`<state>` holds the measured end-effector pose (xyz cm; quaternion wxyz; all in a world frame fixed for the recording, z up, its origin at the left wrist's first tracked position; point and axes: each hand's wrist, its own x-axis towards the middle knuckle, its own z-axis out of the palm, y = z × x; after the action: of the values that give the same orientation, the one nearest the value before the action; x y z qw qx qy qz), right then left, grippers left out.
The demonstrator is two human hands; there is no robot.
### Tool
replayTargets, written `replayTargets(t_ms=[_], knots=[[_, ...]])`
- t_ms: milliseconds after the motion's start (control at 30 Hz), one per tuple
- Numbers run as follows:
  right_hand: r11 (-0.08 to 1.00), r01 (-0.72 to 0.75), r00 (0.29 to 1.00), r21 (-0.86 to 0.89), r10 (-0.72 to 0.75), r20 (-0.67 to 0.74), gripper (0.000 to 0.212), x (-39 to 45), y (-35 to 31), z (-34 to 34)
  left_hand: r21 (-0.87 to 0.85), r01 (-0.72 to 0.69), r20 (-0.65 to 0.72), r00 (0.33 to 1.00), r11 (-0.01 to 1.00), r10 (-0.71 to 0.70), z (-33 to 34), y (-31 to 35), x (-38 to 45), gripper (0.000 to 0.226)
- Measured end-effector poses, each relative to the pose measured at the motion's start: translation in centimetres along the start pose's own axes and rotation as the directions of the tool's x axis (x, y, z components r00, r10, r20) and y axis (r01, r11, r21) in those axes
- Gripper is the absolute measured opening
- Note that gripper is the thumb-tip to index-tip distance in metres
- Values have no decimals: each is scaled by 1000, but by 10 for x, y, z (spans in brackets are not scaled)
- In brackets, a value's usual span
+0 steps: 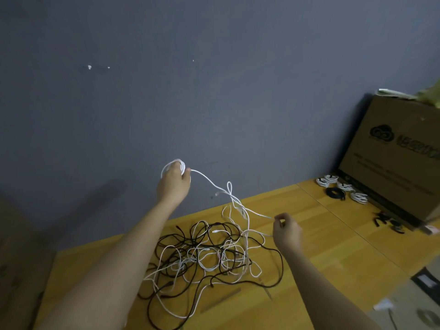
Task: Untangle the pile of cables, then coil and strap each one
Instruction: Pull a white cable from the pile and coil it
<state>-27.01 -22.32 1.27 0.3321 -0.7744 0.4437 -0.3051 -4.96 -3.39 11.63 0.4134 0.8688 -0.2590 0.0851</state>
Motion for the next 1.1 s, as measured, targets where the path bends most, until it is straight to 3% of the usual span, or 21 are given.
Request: replayTargets(t_ms=[167,267,400,433,533,667,833,933,1033,1100], knots=[[1000,-12,1000,23,12,8,21,15,-13,0,-133,5,-55,998,991,-13,1,20,2,26],[1000,-17,996,13,16,85,27,23,-21,1,-212,-38,-26,999,976,33,5,33,5,31],[985,170,985,-3,-170,35,30,21,-50,4,-258,-142,20,988,956,152,14,53,3,34],[974,211,974,80,-217,70,30,18,-60,6,-270,-159,28,985,950,172,18,57,1,31],[929,184,887,321,-298,353,34,11,-81,20,-315,-161,59,980,935,188,34,60,-5,28],[883,468,820,39,-450,353,17,13,-60,45,-381,-74,69,992,922,109,55,50,-10,30],[924,367,830,-105,-274,485,15,23,6,70,-414,53,26,999,909,-47,70,21,-7,32],[942,299,881,-155,-210,423,17,31,27,77,-400,79,31,997,913,-73,80,2,-5,36],[965,232,934,119,-255,249,10,34,14,85,-374,84,61,996,924,-66,93,-6,-9,35],[939,162,916,304,-258,308,32,35,-8,93,-400,102,88,993,911,-73,102,-6,-12,31]])
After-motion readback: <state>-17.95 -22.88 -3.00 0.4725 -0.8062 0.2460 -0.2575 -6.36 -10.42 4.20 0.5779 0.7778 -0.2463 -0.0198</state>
